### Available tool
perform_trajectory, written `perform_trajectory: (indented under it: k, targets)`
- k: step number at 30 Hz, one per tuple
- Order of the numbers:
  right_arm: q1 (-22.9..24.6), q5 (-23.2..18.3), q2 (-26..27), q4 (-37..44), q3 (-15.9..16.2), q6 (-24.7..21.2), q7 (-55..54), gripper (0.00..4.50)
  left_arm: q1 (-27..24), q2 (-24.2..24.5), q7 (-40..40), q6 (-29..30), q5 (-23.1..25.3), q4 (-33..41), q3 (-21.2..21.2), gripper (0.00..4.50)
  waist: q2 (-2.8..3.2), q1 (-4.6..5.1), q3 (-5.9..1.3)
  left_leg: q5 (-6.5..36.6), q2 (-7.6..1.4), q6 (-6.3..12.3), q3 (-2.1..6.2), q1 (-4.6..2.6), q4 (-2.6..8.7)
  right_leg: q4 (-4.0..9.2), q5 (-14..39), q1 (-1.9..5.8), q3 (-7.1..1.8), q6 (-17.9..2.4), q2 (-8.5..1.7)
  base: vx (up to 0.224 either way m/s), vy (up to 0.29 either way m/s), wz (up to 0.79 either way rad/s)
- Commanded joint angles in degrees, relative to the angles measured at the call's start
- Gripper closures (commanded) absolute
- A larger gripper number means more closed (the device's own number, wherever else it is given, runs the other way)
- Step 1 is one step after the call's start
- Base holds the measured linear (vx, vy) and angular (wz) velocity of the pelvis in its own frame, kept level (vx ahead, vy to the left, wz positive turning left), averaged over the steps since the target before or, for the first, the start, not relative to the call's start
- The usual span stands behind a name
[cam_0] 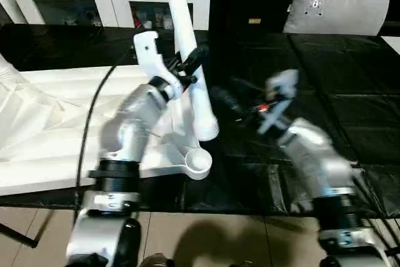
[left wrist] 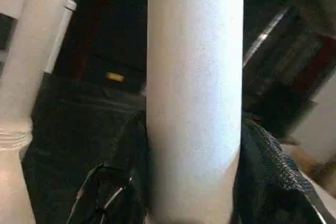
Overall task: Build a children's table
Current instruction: Pick table leg
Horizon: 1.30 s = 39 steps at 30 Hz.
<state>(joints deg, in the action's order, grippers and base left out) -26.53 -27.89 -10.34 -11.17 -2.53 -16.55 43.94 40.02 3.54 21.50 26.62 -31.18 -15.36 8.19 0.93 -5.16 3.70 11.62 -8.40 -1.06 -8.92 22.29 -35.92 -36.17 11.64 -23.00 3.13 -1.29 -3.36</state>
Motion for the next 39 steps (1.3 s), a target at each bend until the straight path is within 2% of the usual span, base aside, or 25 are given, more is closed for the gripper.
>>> perform_trajectory:
  k: [1,2,6,9,11,12,14,15,21,22,24,28,31,39]
  targets:
    - [-0.2,-2.9,-1.4,1.5,-1.2,-3.8,1.6,0.52,1.0,0.8,4.0,2.8,-2.3,1.2,-0.1,2.67,-0.25,-0.17,-4.53,1.6,-4.36,6.35,1.27,-0.92,3.91,3.44,-1.3,3.54,-2.90,-15.6,-5.45,0.000,0.000,0.00]
    - [-0.2,-3.2,-2.2,1.6,-1.0,-4.6,2.3,0.42,1.0,1.2,5.2,3.7,-3.3,1.6,-0.1,2.67,-0.03,-0.19,-4.49,2.0,-4.36,5.76,1.26,-0.92,3.94,3.58,-0.4,3.50,-2.87,-15.7,-5.42,0.000,0.000,0.00]
    - [-0.5,-4.5,-5.4,2.1,-0.3,-9.3,5.9,0.20,1.5,2.1,9.5,7.8,-8.0,3.6,0.5,2.67,-0.24,-0.38,-4.46,2.9,-4.37,4.39,1.21,-0.84,4.02,3.61,0.7,3.69,-2.89,-15.8,-5.55,0.000,0.000,0.00]
    - [-0.6,-4.5,-7.4,3.1,0.6,-11.7,8.2,0.00,1.8,2.9,12.1,9.6,-9.7,4.6,0.2,2.67,-0.29,-0.44,-4.42,2.6,-4.28,4.44,1.20,-0.81,3.98,3.63,0.8,3.74,-2.88,-15.6,-5.53,0.000,0.000,0.00]
    - [-0.8,-5.6,-9.5,4.3,2.2,-14.6,10.9,0.00,2.1,3.5,14.7,10.8,-11.1,5.4,-0.2,2.67,-0.32,-0.49,-4.40,2.8,-4.23,4.44,1.22,-0.87,3.99,3.76,1.7,3.78,-2.84,-15.4,-5.52,0.000,0.000,0.00]
    - [-0.9,-6.4,-10.3,4.8,2.9,-16.1,12.3,0.00,2.1,3.7,16.2,11.4,-11.9,6.2,-0.5,2.67,-0.60,-0.48,-4.33,3.0,-4.24,4.42,1.18,-0.78,4.02,3.89,2.4,3.85,-2.87,-15.3,-5.54,0.000,0.000,0.00]
    - [-1.0,-7.1,-11.0,5.2,3.6,-17.4,13.6,0.00,2.0,3.9,17.6,11.9,-12.7,7.0,-0.7,2.67,-0.49,-0.51,-4.30,2.8,-4.27,4.58,1.18,-0.75,3.97,3.88,2.8,3.78,-2.92,-15.2,-5.55,0.000,0.000,0.00]
    - [-1.3,-7.8,-12.0,5.8,4.6,-18.6,15.6,0.00,1.7,4.2,20.0,12.3,-13.9,8.6,-1.3,2.67,-0.62,-0.53,-4.37,2.6,-4.24,4.63,1.17,-0.78,3.92,3.85,3.0,3.83,-2.89,-15.1,-5.55,0.000,0.000,0.00]
    - [-2.3,-8.6,-13.1,6.7,5.8,-20.2,20.4,0.00,0.3,5.3,25.5,13.4,-15.3,12.9,-4.0,2.67,-0.55,-0.65,-4.26,3.1,-4.47,4.14,1.20,-0.78,4.05,3.94,4.6,3.65,-2.90,-14.8,-5.56,0.000,0.000,0.00]
    - [-2.5,-8.8,-13.3,6.8,6.0,-20.4,21.3,0.00,0.1,5.4,26.0,13.0,-14.8,13.3,-4.6,2.67,-0.73,-0.64,-4.28,3.1,-4.46,4.18,1.21,-0.81,4.04,3.88,4.8,3.67,-2.88,-14.8,-5.57,0.000,0.000,0.00]
    - [-2.6,-9.0,-13.5,6.8,6.1,-20.5,21.9,0.00,0.0,5.5,26.3,12.7,-14.4,13.5,-4.9,2.67,-0.65,-0.65,-4.20,3.1,-4.37,4.07,1.10,-0.83,4.00,4.06,5.5,3.55,-2.95,-14.5,-5.53,0.000,0.000,0.00]
    - [-2.6,-10.2,-13.7,7.5,6.9,-21.8,23.0,0.37,-0.4,5.5,26.0,11.5,-12.4,13.2,-6.1,2.67,-0.70,-0.80,-4.34,2.7,-4.41,3.81,1.17,-0.83,4.00,3.97,5.2,3.63,-2.90,-14.1,-5.47,0.000,0.000,0.00]
    - [-2.4,-10.2,-13.7,7.6,7.3,-21.9,23.1,0.54,-0.4,5.5,26.0,11.0,-12.1,12.9,-6.2,2.67,-0.70,-0.84,-4.40,2.1,-4.42,4.08,1.20,-0.81,3.97,3.92,4.4,3.63,-2.90,-14.0,-5.46,0.000,0.000,0.00]
    - [-2.2,-9.5,-13.1,7.1,7.4,-22.6,23.2,1.36,-0.5,5.7,26.6,10.7,-11.7,12.8,-6.4,2.67,-0.69,-1.01,-4.41,2.4,-4.35,3.52,1.14,-0.85,3.95,3.95,5.0,3.59,-2.89,-13.9,-5.48,0.000,0.000,0.00]
